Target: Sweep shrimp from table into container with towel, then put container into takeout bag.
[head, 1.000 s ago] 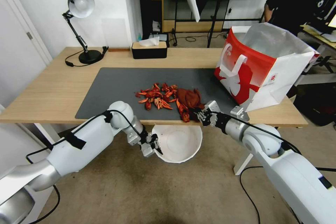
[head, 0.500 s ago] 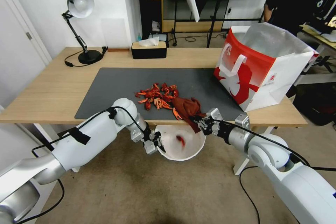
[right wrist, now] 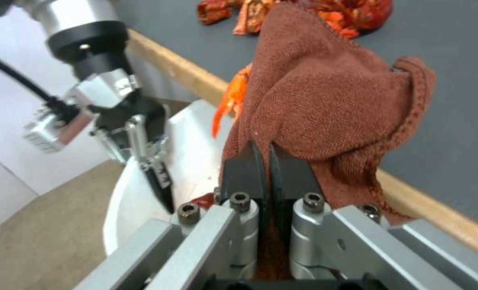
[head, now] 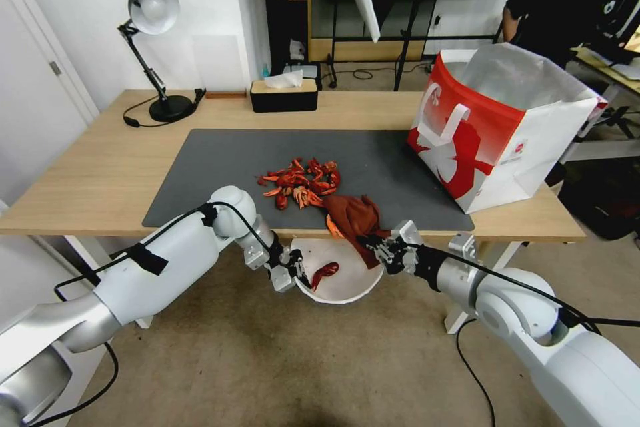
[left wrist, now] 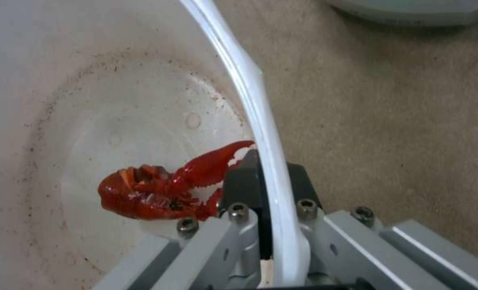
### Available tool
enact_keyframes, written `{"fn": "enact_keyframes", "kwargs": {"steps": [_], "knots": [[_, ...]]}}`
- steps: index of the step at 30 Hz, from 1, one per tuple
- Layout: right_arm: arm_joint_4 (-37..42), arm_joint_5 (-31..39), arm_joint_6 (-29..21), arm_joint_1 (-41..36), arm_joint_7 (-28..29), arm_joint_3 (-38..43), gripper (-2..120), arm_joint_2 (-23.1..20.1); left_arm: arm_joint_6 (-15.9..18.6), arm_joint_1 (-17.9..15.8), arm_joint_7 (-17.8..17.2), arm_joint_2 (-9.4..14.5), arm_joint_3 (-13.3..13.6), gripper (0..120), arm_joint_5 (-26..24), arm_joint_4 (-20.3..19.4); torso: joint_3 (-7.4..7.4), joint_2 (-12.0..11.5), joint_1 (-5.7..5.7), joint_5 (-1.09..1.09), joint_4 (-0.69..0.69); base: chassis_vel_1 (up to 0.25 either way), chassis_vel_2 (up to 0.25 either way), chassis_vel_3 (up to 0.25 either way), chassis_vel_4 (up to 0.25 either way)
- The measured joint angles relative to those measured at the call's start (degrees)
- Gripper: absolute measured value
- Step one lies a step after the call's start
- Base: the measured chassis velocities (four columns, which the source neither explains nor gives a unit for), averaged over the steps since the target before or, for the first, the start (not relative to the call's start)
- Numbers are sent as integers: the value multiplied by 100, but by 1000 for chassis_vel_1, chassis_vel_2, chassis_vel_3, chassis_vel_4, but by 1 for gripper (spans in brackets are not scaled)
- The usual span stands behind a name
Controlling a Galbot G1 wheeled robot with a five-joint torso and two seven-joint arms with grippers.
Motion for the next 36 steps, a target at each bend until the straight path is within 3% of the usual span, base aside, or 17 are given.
{"fn": "enact_keyframes", "kwargs": {"steps": [21,36], "knots": [[404,75,47,-441,-9,86,0,91,-20,154,-8,171,-127,0,-12,-127,0,0,-1,0,0,0,0,0,0],[244,1043,165,1002,326,238,0,-29,-61,408,-7,321,-316,0,22,-177,0,0,0,0,1,0,0,0,0]]}}
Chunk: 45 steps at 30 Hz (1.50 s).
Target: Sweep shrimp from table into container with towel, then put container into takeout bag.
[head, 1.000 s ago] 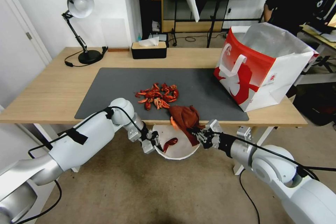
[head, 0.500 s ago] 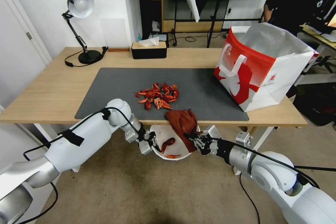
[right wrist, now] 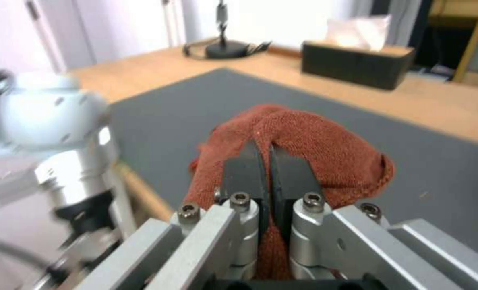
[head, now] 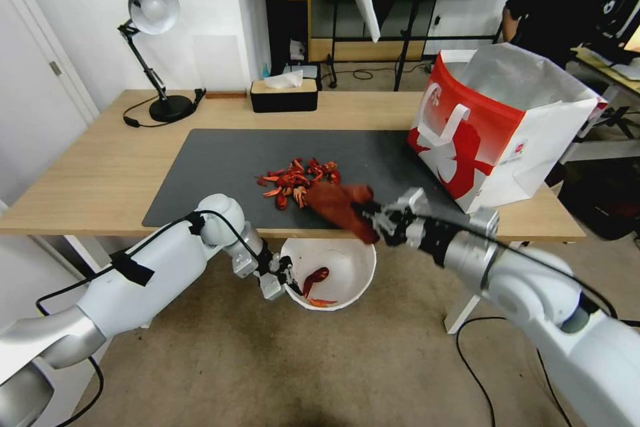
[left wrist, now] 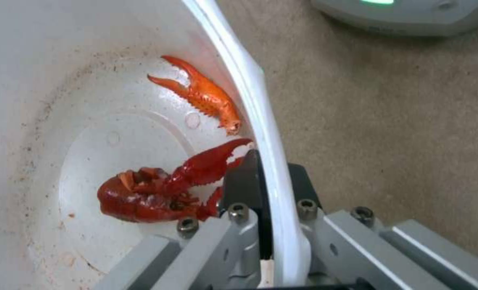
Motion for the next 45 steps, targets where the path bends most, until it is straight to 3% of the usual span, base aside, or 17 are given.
{"fn": "enact_keyframes", "kwargs": {"steps": [10,17,25,41,45], "knots": [[-1098,125,386,1170,196,-433,0,169,-30,112,2,76,-146,0,5,-2,0,0,0,0,0,0,0,0,0],[-2477,115,656,2218,259,-1044,0,620,-70,181,3,141,-308,0,6,32,1,-1,0,-1,0,0,0,0,0],[-3636,44,728,2910,123,-1589,0,1102,-88,198,3,194,-410,0,4,77,1,-1,-1,0,0,0,0,0,0],[-4307,-191,747,3294,-161,-1897,0,1347,-112,273,7,223,-561,0,3,94,1,-1,0,-1,0,0,0,0,0],[-4638,-485,800,3418,-589,-2072,0,1369,-150,370,7,271,-688,0,3,90,0,-1,0,-1,0,0,0,0,0]]}}
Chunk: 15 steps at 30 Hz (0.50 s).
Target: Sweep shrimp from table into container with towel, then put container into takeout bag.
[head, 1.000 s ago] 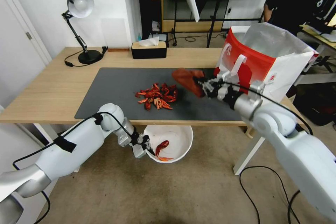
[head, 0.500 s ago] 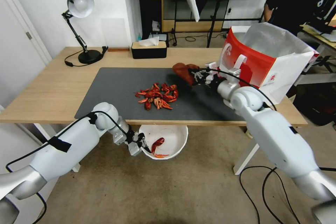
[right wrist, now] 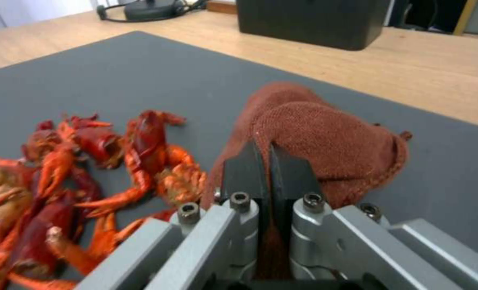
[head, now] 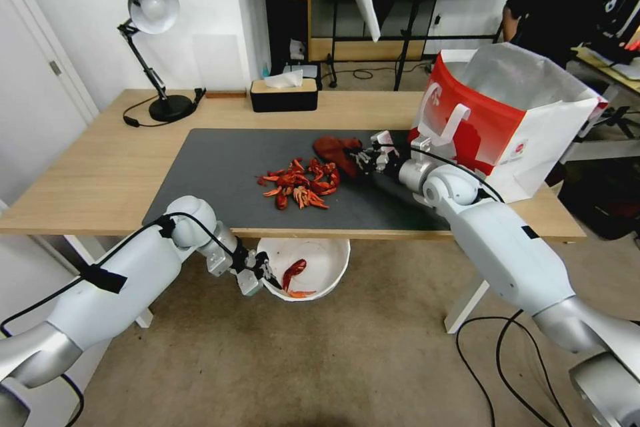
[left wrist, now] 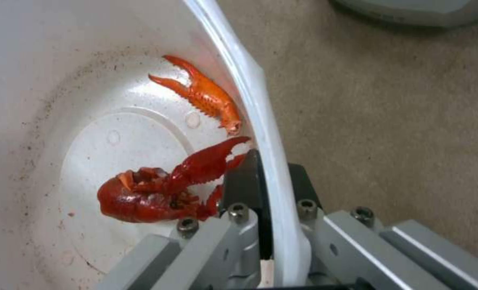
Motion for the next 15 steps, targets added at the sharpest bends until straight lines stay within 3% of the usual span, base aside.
{"fn": "enact_keyframes", "kwargs": {"steps": [15], "knots": [[202,-27,21,-325,-284,-114,0,-94,-14,22,1,-20,-55,0,-2,-4,0,0,0,1,-1,0,0,0,0]]}}
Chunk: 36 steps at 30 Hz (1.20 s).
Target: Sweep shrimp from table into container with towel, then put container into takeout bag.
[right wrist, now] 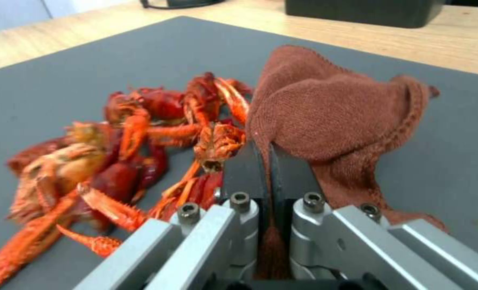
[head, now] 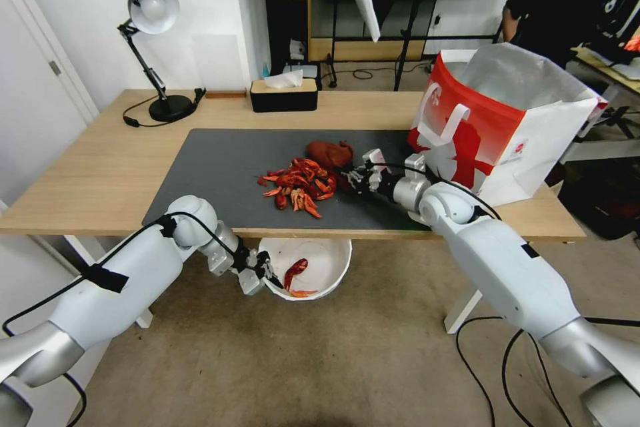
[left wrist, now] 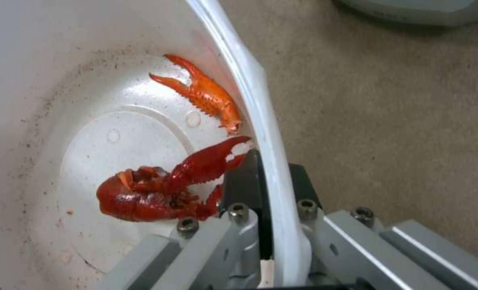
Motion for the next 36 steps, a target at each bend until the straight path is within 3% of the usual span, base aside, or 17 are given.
{"fn": "enact_keyframes", "kwargs": {"steps": [36], "knots": [[1828,350,-177,-1090,-69,-98,0,-655,-35,-239,-27,-130,82,0,-44,212,0,0,-1,0,1,0,0,0,0]]}}
